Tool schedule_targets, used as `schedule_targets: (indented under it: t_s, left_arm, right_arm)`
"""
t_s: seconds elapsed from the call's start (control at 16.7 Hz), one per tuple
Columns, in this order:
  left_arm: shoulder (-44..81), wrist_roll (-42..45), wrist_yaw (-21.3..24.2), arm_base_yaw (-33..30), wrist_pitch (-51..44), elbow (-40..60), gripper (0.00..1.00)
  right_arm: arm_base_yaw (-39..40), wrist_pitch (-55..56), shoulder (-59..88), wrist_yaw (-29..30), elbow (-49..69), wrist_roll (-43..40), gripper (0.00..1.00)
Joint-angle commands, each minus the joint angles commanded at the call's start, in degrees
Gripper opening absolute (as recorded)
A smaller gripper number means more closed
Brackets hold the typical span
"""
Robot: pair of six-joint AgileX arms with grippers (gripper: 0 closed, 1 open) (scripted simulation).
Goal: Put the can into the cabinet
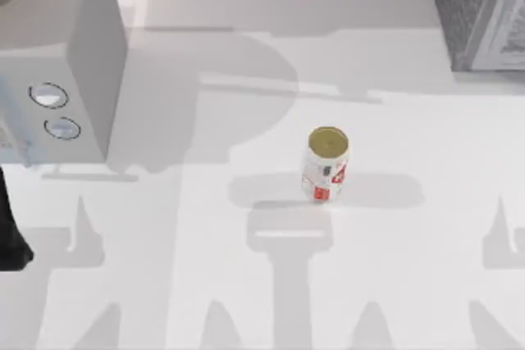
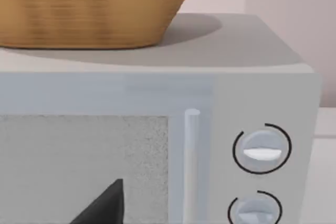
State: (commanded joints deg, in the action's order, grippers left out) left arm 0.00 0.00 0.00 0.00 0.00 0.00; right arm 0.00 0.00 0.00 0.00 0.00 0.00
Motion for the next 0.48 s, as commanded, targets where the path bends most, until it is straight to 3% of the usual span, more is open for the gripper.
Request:
schedule_targets:
  t_s: [0.48]
  left_arm:
    - [0.0,0.0,0.0,0.0,0.0,0.0,1.00]
  right_arm:
    - [3.9,7.6,6.8,3.5,4.0,0.2,1.00]
